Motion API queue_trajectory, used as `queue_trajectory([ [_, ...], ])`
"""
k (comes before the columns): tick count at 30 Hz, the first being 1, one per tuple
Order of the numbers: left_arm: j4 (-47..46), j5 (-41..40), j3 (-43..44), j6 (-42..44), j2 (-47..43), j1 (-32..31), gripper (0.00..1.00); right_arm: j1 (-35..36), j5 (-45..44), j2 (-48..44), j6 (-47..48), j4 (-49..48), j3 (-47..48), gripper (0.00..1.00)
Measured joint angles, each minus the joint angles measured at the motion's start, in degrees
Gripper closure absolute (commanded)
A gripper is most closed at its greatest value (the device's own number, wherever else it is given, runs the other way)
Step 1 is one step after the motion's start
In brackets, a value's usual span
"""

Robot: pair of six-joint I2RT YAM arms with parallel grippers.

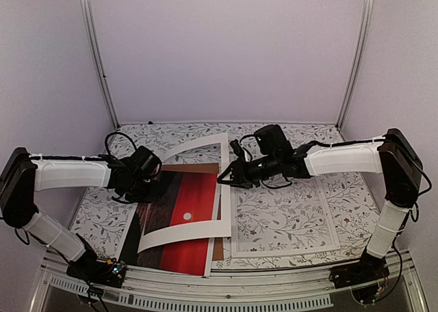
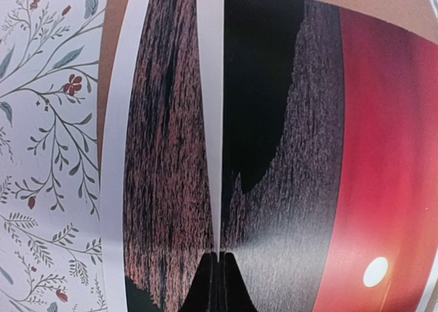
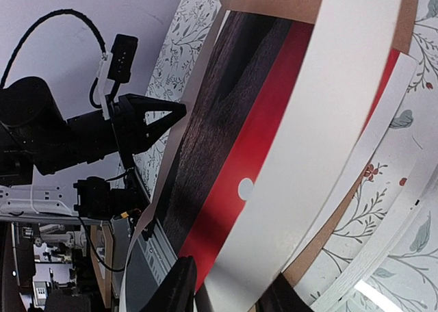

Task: Put the photo into the frame
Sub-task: Place the mat board on the glass panel.

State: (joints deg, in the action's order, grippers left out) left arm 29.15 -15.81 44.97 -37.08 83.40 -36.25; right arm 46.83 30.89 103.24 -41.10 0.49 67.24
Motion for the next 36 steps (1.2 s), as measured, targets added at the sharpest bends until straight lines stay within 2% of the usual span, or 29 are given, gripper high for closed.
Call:
queue_trajectory([
  [2,0.0,-0.1,0.0,0.0,0.0,0.0,1.0,0.0,0.7,0.0,-0.2,-0.8,-0.2,0.85],
  [4,0.0,-0.2,0.0,0.0,0.1,0.0,1.0,-0.1,1.3,0.0,-0.4,-1.4,-0.4,0.99],
  [7,0.0,-0.2,0.0,0.0,0.3,0.0,0.97,-0.4,2.0,0.0,-1.0,-2.1,-0.6,1.0],
  [9,-0.1,-0.3,0.0,0.0,0.3,0.0,0.91,-0.8,2.2,0.0,-1.2,-2.4,-0.8,1.0],
  [16,-1.2,0.9,0.0,0.6,-0.1,-0.2,0.56,-2.4,2.3,-1.3,-0.8,-0.2,-2.4,1.0],
  [18,-2.0,2.0,0.0,0.7,-0.9,-0.2,0.42,-3.5,2.5,-2.7,0.0,1.6,-3.3,1.0],
  [20,-3.1,3.3,0.0,0.6,-2.7,-0.4,0.34,-5.4,2.8,-5.0,1.1,3.9,-4.9,1.0],
  [26,-5.5,5.0,0.1,1.7,-7.6,-0.5,0.3,-14.1,2.9,-13.8,6.4,14.2,-9.7,1.0],
  [32,-6.0,5.9,1.3,2.5,-6.8,-0.6,0.31,-23.6,0.7,-23.1,14.2,27.7,-12.0,1.0],
  [36,-6.3,6.5,3.2,3.3,-4.1,-1.0,0.31,-27.1,-2.6,-26.7,18.8,35.3,-12.0,1.0],
])
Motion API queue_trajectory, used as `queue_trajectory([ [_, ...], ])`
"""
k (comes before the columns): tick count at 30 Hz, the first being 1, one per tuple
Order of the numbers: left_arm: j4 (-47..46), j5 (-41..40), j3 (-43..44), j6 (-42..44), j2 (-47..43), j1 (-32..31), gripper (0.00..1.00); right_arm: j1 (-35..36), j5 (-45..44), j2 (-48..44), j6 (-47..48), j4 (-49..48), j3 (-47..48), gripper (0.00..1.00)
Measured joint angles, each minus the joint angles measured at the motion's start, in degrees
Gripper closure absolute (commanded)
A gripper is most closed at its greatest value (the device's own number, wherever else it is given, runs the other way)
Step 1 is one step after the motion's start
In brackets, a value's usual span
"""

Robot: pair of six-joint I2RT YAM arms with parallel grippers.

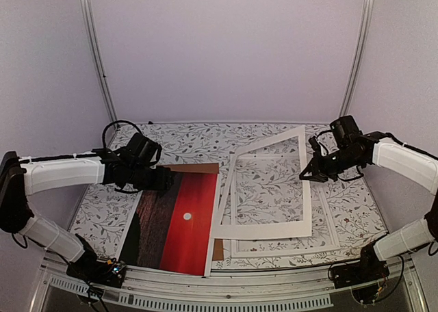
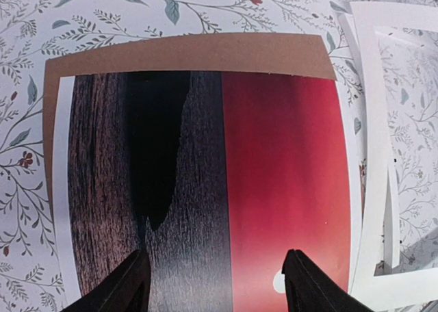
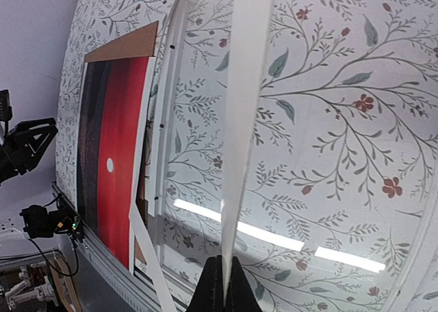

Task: Put the photo into the frame
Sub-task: Place the mat board on the glass panel.

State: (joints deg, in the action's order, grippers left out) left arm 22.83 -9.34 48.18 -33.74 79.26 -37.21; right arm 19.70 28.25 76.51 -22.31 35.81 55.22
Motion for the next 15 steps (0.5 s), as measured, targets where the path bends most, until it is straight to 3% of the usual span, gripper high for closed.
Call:
queue_trajectory([
  [7,-0.4,0.4,1.6,1.8,3.0,-1.0,0.31,-2.1,-6.7,-1.7,5.9,9.4,0.0,1.0],
  [15,-1.3,2.3,1.7,3.8,4.8,-1.3,0.31,-3.6,-9.8,-1.6,9.7,13.2,0.8,1.0],
])
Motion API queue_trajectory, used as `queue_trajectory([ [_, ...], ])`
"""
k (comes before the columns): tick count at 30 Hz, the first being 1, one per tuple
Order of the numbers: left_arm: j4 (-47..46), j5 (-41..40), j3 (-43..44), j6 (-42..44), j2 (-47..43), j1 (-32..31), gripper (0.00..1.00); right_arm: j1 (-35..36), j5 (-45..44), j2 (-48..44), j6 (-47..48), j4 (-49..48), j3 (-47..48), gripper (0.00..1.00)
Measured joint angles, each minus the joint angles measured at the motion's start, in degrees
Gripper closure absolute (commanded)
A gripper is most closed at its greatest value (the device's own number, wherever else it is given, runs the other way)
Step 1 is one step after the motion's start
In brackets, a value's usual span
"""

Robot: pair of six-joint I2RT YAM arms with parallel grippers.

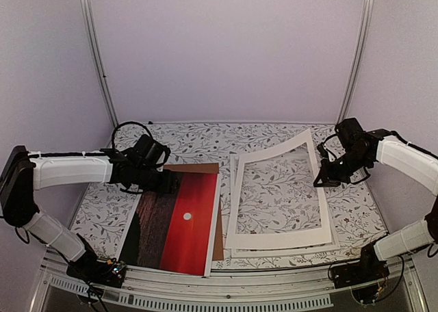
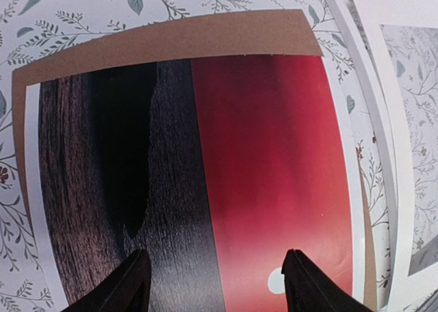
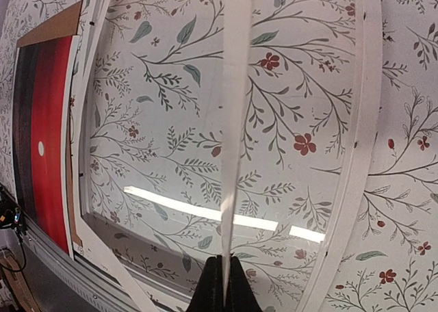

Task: Put the photo into the frame
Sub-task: Place the mat board on the glass panel.

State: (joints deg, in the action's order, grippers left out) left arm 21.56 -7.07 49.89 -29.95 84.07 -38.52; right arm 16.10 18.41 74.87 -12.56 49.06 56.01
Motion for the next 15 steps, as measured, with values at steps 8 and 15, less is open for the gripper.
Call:
queue_trajectory([
  [8,-1.0,0.7,0.8,1.1,0.5,-0.1,0.31,-0.6,-3.9,5.1,2.5,2.4,5.7,1.0],
  [15,-1.2,1.1,1.9,1.4,1.5,-0.1,0.31,-0.8,-4.9,9.7,4.6,4.3,8.6,1.0],
])
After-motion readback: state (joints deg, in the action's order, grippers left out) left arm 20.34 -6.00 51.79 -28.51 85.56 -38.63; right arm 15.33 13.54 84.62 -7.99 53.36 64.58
